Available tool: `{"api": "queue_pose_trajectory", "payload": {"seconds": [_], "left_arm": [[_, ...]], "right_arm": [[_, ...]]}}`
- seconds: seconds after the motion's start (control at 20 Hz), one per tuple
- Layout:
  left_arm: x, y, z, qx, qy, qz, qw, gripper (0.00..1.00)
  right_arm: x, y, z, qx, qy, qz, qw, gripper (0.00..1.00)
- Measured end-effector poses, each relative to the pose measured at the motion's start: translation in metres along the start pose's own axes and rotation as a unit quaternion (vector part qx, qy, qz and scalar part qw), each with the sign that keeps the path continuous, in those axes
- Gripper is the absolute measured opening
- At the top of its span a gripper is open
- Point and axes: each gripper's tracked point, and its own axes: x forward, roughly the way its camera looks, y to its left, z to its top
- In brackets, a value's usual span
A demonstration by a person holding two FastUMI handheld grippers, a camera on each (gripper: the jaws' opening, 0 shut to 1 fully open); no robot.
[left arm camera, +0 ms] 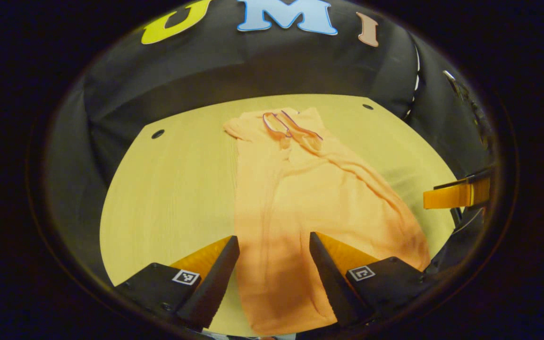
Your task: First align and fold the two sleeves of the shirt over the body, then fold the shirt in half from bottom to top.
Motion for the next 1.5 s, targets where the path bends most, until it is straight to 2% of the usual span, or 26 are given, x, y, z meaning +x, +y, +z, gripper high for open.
{"api": "queue_pose_trajectory", "payload": {"seconds": [0.05, 0.3, 0.4, 0.6, 0.65, 0.7, 0.75, 0.8, 0.85, 0.95, 1.15, 1.3, 1.5], "left_arm": [[-0.004, 0.000, -0.014, -0.004, 0.010, 0.002, 1.000, 0.96], [-0.018, 0.008, -0.067, -0.008, 0.060, 0.015, 0.998, 1.00], [-0.022, 0.010, -0.095, -0.006, 0.090, 0.020, 0.996, 0.99], [-0.019, 0.004, -0.117, -0.009, 0.127, 0.026, 0.992, 1.00], [-0.017, 0.004, -0.120, -0.008, 0.135, 0.029, 0.990, 1.00], [-0.017, 0.004, -0.126, -0.006, 0.147, 0.030, 0.989, 0.96], [-0.017, 0.001, -0.121, -0.009, 0.140, 0.025, 0.990, 0.98], [-0.015, 0.001, -0.121, -0.012, 0.145, 0.023, 0.989, 0.94], [-0.014, 0.000, -0.123, -0.018, 0.152, 0.021, 0.988, 0.94], [-0.014, 0.000, -0.122, -0.032, 0.161, 0.016, 0.986, 0.95], [-0.014, 0.000, -0.121, -0.023, 0.172, 0.012, 0.985, 0.94], [-0.014, 0.000, -0.121, -0.025, 0.180, 0.013, 0.983, 0.94], [-0.011, 0.001, -0.116, -0.039, 0.184, 0.018, 0.982, 0.92]], "right_arm": [[0.004, 0.001, -0.007, -0.002, 0.011, 0.000, 1.000, 0.93], [0.016, 0.004, -0.052, -0.023, 0.076, -0.001, 0.997, 0.93], [0.021, 0.002, -0.071, -0.041, 0.105, -0.009, 0.994, 0.93], [0.026, -0.003, -0.090, -0.063, 0.149, -0.026, 0.986, 0.93], [0.028, -0.001, -0.094, -0.065, 0.159, -0.023, 0.985, 0.88], [0.029, 0.001, -0.097, -0.064, 0.167, -0.021, 0.984, 0.93], [0.030, 0.000, -0.096, -0.068, 0.163, -0.025, 0.984, 0.98], [0.031, 0.000, -0.096, -0.074, 0.167, -0.029, 0.983, 0.93], [0.032, 0.001, -0.095, -0.082, 0.168, -0.033, 0.982, 0.89], [0.032, -0.001, -0.098, -0.105, 0.180, -0.046, 0.977, 0.93], [0.033, -0.001, -0.104, -0.157, 0.200, -0.075, 0.964, 0.97], [0.032, 0.000, -0.103, -0.146, 0.216, -0.080, 0.962, 0.98], [0.032, -0.001, -0.103, -0.146, 0.206, -0.079, 0.964, 0.98]]}}
